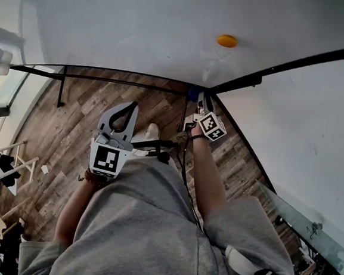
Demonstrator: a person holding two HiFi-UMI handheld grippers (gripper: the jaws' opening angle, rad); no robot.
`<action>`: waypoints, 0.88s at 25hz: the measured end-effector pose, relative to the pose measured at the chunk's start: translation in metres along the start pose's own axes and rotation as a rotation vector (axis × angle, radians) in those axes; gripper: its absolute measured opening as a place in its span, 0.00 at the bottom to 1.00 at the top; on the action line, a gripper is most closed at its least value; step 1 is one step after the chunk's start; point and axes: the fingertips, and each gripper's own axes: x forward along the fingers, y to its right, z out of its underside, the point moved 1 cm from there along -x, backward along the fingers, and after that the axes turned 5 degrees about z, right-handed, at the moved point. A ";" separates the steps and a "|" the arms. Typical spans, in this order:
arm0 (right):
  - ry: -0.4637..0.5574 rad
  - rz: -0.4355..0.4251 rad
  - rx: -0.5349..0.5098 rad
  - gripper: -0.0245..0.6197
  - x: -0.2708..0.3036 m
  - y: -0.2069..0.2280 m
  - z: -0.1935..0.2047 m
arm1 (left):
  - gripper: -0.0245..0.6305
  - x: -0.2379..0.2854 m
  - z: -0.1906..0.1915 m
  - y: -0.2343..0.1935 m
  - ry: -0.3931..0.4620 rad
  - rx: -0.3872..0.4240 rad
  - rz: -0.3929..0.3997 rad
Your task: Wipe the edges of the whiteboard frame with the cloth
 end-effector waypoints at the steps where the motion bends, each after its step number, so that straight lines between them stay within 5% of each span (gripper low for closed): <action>1: -0.002 -0.004 -0.001 0.20 -0.001 -0.002 -0.001 | 0.05 0.001 -0.001 0.001 0.003 0.001 0.005; 22: -0.079 -0.102 -0.005 0.19 0.011 -0.039 0.026 | 0.05 -0.015 0.012 -0.011 -0.006 -0.027 -0.039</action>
